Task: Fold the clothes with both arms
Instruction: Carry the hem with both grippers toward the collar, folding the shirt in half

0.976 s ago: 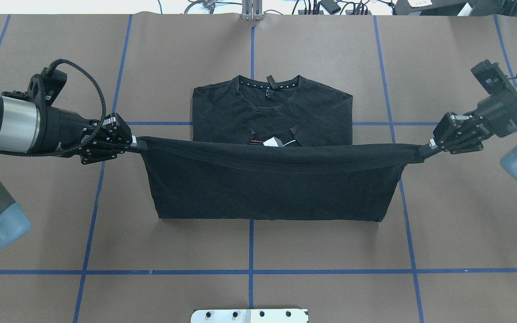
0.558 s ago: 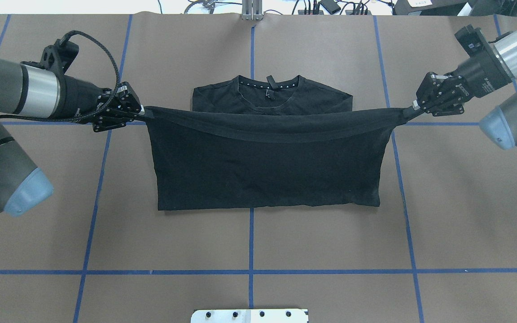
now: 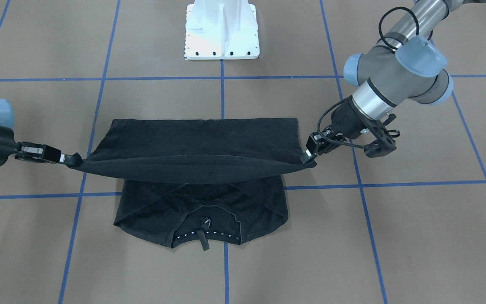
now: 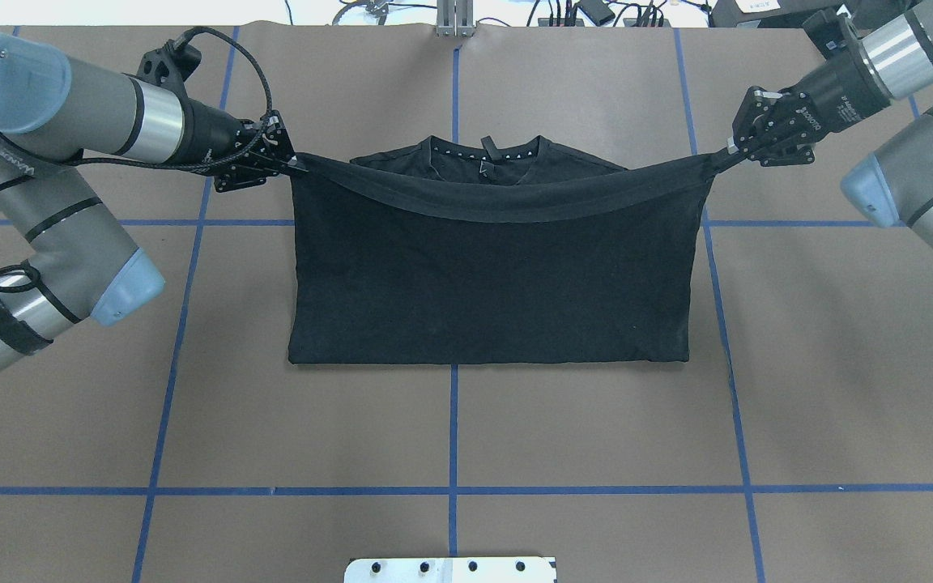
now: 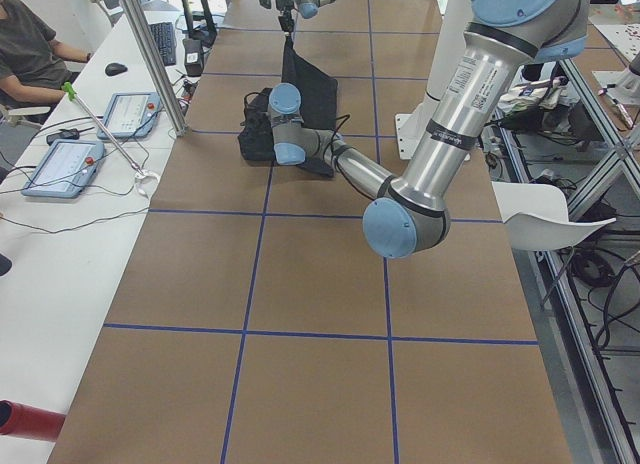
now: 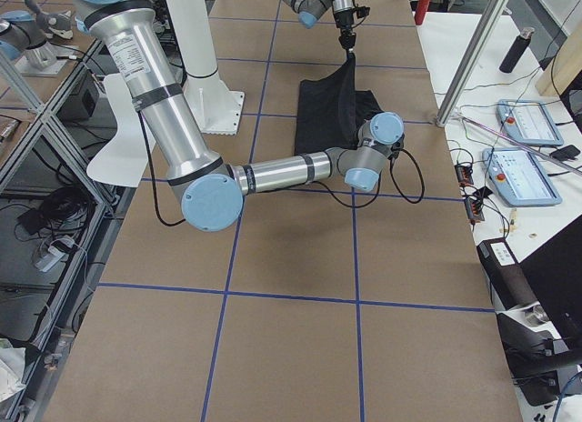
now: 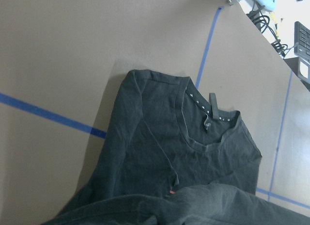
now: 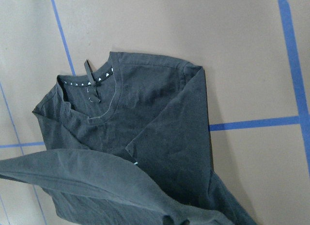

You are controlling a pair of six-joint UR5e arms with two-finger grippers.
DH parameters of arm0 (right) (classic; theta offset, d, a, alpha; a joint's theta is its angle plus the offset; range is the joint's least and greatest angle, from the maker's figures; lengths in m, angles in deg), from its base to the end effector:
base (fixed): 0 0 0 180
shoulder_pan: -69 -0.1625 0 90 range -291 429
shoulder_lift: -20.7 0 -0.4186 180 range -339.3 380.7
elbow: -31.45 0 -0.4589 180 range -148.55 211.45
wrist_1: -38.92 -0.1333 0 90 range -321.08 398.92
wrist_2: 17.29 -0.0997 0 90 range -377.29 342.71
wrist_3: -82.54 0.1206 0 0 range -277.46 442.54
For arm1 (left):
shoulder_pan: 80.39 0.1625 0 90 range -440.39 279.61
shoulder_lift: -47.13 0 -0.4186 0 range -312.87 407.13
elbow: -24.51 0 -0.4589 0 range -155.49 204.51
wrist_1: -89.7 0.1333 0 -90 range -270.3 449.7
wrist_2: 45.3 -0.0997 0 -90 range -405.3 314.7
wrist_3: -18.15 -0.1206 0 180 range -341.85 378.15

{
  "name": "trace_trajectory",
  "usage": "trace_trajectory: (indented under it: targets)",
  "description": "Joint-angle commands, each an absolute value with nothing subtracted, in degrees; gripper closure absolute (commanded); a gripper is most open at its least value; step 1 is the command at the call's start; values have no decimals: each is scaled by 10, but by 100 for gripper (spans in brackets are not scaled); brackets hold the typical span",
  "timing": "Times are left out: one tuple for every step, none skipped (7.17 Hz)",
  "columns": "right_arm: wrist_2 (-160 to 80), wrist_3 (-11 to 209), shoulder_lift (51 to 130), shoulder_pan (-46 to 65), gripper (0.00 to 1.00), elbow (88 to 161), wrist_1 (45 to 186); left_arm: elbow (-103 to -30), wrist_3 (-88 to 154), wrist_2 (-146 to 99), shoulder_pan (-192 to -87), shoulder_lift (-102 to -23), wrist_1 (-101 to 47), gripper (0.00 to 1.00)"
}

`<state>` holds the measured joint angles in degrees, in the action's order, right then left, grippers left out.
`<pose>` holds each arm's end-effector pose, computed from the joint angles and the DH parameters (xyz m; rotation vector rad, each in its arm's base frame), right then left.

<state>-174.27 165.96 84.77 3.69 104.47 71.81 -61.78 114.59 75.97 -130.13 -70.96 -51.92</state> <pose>-0.2805 -0.6634 0.3956 -0.2347 -1.3941 0.1760 0.4238 -0.6098 0.2706 0.0467 1.3767 -0.4614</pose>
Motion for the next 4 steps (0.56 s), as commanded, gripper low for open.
trace_trajectory:
  targets:
    - [-1704,1660,835,44,100,1014,719,-556,1140,738,-1305,-736,-523,100]
    - [-1693,1660,828,45,100,999,719,-523,1140,737,-1305,-753,-524,100]
    - [-1685,1659,825,45,100,988,719,-507,1140,722,-1305,-757,-524,100]
    - [-1672,1657,821,44,100,975,719,-499,1140,713,-1305,-757,-526,100]
